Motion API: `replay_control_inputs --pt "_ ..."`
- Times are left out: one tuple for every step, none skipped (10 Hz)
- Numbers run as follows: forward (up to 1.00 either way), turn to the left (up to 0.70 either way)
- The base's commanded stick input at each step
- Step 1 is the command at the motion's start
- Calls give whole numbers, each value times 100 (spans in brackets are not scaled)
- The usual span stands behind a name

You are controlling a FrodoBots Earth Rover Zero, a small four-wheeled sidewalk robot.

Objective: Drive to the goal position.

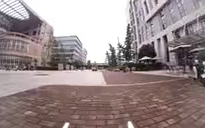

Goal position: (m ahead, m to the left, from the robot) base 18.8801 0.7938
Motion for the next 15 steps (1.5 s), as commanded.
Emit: replay_control_inputs --pt "45 0" --pt "45 0" --pt "45 0" --pt "45 0" --pt "45 0" --pt "45 0" --pt "45 0" --pt "45 0" --pt "45 0" --pt "45 0" --pt "45 0" --pt "45 0" --pt "45 0" --pt "45 0" --pt "45 0"
